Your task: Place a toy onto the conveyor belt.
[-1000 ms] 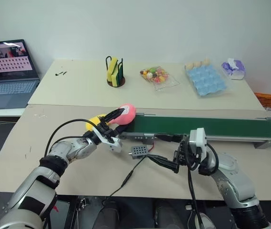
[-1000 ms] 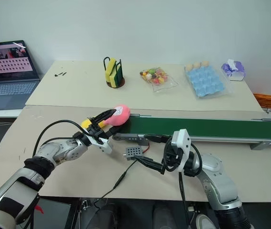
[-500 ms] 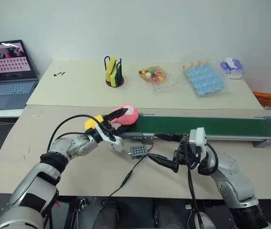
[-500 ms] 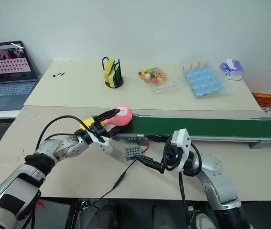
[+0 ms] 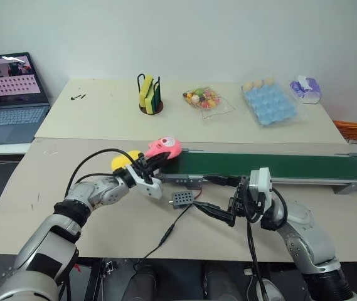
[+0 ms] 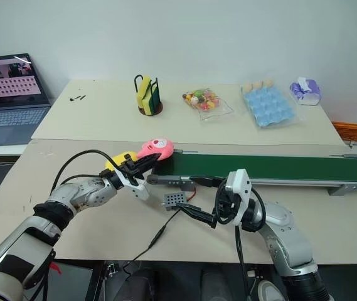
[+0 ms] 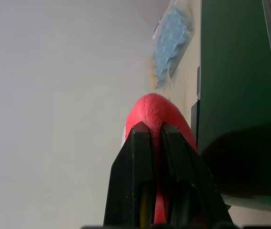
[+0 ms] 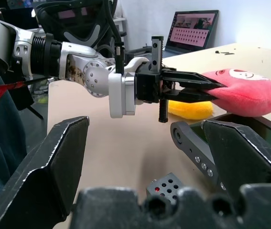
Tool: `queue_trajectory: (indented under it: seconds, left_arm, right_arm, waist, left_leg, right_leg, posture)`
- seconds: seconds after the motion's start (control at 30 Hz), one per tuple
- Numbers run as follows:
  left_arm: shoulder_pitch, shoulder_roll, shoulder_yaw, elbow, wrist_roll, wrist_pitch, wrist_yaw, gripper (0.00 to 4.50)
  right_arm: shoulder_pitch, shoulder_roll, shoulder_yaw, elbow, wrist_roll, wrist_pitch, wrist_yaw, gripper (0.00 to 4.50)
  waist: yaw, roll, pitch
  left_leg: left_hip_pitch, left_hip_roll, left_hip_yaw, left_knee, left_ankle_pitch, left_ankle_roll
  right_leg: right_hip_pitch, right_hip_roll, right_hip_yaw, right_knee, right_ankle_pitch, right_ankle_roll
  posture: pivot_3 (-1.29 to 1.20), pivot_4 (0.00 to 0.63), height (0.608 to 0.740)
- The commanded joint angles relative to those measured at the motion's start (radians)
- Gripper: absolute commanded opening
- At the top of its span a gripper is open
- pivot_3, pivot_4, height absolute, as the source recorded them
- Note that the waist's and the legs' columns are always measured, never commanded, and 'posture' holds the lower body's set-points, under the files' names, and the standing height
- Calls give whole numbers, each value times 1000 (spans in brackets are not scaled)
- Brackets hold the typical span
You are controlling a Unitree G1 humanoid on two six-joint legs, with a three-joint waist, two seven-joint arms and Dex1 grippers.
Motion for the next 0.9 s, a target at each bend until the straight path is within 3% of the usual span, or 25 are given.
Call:
queue_trajectory:
  seconds: [0.03,0.4,0.5,0.67,0.73,0.9]
  left_arm:
    - [-18,6,17,-60,19,-10,40,220]
    - [-28,-20,-5,-55,33,-54,12,220]
    - [-30,-25,2,-18,-15,-88,-31,1008]
    - [-29,-28,18,-34,-39,-93,-52,2993]
    - [-28,-28,15,-37,-42,-98,-64,3577]
    - [-17,-32,24,-55,-67,-104,-89,3577]
  right_arm:
    - [-11,3,-15,-23,-1,-27,-5,4500]
    - [-8,4,-21,-29,-3,-26,-13,4500]
    - [-8,2,-22,-29,-4,-27,-16,4500]
    - [-10,3,-18,-23,-8,-29,-19,4500]
    - [-12,4,-17,-21,-10,-30,-19,4500]
    - [-13,6,-16,-20,-9,-30,-19,4500]
  waist:
    - [0,0,0]
    - [0,0,0]
    - [0,0,0]
    - [0,0,0]
    - [0,0,0]
    - [0,0,0]
  left_leg:
    - [0,0,0,0,0,0]
    - [0,0,0,0,0,0]
    - [0,0,0,0,0,0]
    - [0,0,0,0,0,0]
    - [0,0,0,0,0,0]
    - [0,0,0,0,0,0]
  right_leg:
    - [0,0,0,0,0,0]
    - [0,0,0,0,0,0]
    - [0,0,0,0,0,0]
    - [0,0,0,0,0,0]
    - [0,0,0,0,0,0]
    - [0,0,0,0,0,0]
  posture:
    - [0,150,740]
    - [0,150,740]
    - [0,150,740]
    - [0,150,740]
    - [0,150,740]
    - [0,150,740]
